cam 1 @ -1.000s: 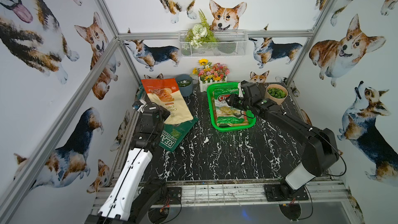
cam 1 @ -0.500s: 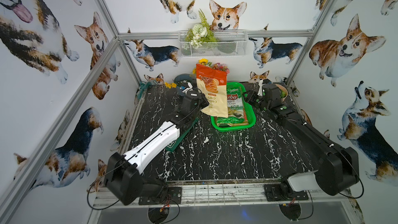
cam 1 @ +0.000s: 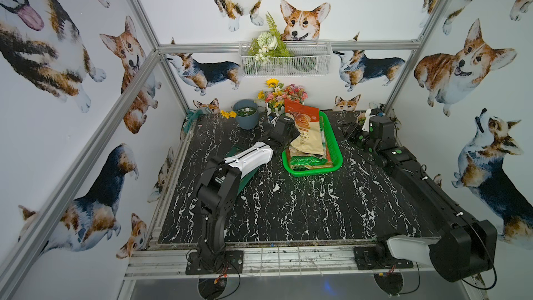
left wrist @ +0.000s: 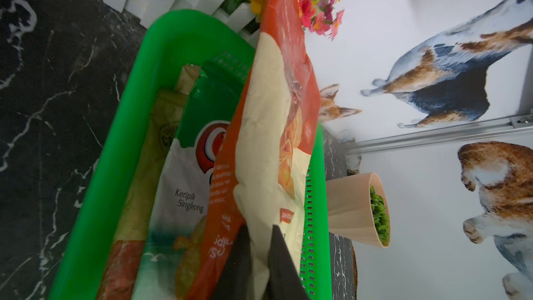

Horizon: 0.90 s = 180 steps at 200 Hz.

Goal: Put the potato chips into the basket
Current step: Place the potato chip in the basket.

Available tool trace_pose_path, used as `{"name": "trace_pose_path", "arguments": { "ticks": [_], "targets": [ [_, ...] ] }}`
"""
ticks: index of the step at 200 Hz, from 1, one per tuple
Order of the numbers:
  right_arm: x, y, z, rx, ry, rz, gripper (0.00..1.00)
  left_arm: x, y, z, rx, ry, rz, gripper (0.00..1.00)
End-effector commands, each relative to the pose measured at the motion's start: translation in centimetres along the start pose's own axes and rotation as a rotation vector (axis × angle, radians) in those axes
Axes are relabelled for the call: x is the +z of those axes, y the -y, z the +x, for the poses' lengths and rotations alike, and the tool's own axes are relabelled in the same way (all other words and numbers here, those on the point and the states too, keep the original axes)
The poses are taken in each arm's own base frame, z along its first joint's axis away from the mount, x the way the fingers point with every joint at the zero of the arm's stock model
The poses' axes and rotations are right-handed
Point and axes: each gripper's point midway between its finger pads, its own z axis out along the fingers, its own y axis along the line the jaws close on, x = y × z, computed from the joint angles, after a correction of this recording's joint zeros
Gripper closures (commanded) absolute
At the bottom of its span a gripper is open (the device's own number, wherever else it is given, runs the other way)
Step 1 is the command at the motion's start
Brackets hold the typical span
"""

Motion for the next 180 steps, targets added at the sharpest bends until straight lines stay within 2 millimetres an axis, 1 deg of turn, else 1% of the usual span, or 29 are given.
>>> {"name": "trace_pose_path", "arguments": {
  "ticks": [1,15,41,67,90,127,143,162,180],
  "targets": [
    [-0.4,0.4,0.3,-0.027,-0.006,0.009,0.43,0.6,0.2,1.5,-0.08,-0.051,0.024,1.0],
    [-0.3,0.7,0.7,-0.02,-0.015,0.014,0.43,0.8,-1.0,2.9,-0.106,-0.091,-0.018,1.0],
    [0.1,0.7,1.1,-0.006,-0.033,0.001,0.43,0.6,-2.9,5.1,-0.153,-0.146,-0.062,1.0],
    [0.5,0.5,1.3,0.009,-0.04,-0.013,0.43,-0.2,-4.3,5.9,-0.176,-0.155,-0.105,1.0],
    [0.8,0.5,1.8,0.025,-0.055,-0.025,0.43,-0.4,-4.9,5.5,-0.142,-0.13,-0.124,1.0],
    [2.0,0.3,3.4,0.039,-0.136,-0.053,0.43,1.5,-3.6,5.0,0.019,-0.147,-0.097,1.0],
    [2.4,0.3,4.1,0.037,-0.178,-0.05,0.43,1.9,-3.1,4.1,0.075,-0.116,-0.103,1.0],
    [2.8,0.8,4.7,0.041,-0.205,-0.038,0.43,2.3,-3.7,3.6,0.105,-0.106,-0.137,1.0],
    [3.0,0.7,5.1,0.046,-0.22,-0.044,0.43,2.6,-4.7,3.7,0.093,-0.131,-0.154,1.0]
  ]
}}
